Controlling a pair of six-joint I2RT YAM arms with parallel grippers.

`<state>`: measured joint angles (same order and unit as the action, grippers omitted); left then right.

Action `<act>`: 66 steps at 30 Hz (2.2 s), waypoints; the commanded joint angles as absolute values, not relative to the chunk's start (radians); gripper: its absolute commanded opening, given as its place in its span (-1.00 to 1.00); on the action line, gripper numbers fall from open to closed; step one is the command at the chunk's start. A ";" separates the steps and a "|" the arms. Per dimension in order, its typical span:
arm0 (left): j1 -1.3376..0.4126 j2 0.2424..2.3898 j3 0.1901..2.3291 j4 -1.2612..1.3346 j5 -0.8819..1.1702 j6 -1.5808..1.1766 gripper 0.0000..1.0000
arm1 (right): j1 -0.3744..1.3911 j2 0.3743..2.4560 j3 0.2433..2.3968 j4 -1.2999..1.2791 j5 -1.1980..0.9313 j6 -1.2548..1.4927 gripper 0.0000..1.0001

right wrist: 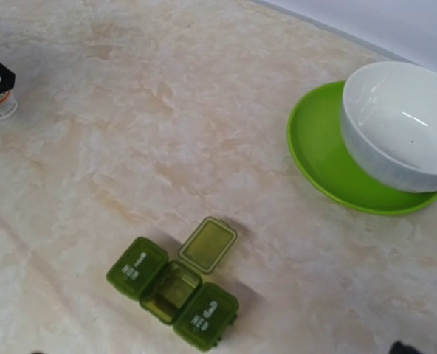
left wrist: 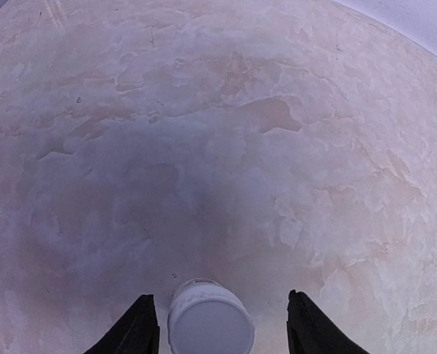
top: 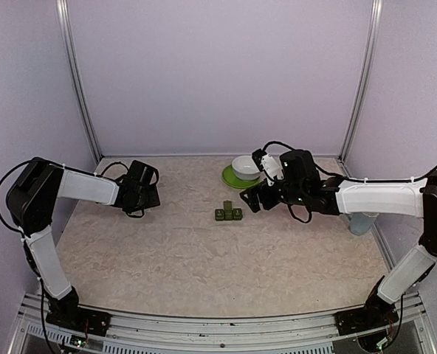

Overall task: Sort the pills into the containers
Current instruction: Pick up the pill bottle from the center of the board, then pass from the left arm to the right

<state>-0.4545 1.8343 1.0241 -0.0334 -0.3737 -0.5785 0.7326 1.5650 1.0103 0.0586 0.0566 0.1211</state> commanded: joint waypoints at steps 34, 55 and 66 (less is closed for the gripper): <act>-0.538 1.733 0.985 0.139 -0.143 -0.507 -0.75 | 0.729 1.526 0.917 0.208 -0.260 0.088 1.00; -0.672 1.518 0.763 0.809 0.486 -0.487 -0.78 | 0.729 1.513 0.884 0.491 -0.784 0.179 0.87; -0.735 1.485 0.735 1.029 0.603 -0.549 -0.76 | 0.729 1.561 0.913 0.686 -0.908 0.382 0.77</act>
<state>-0.7105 1.5097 0.7456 0.8909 0.5392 -0.5243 0.7326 1.5284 0.8738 0.5735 -0.8310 0.2752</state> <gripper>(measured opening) 0.287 0.898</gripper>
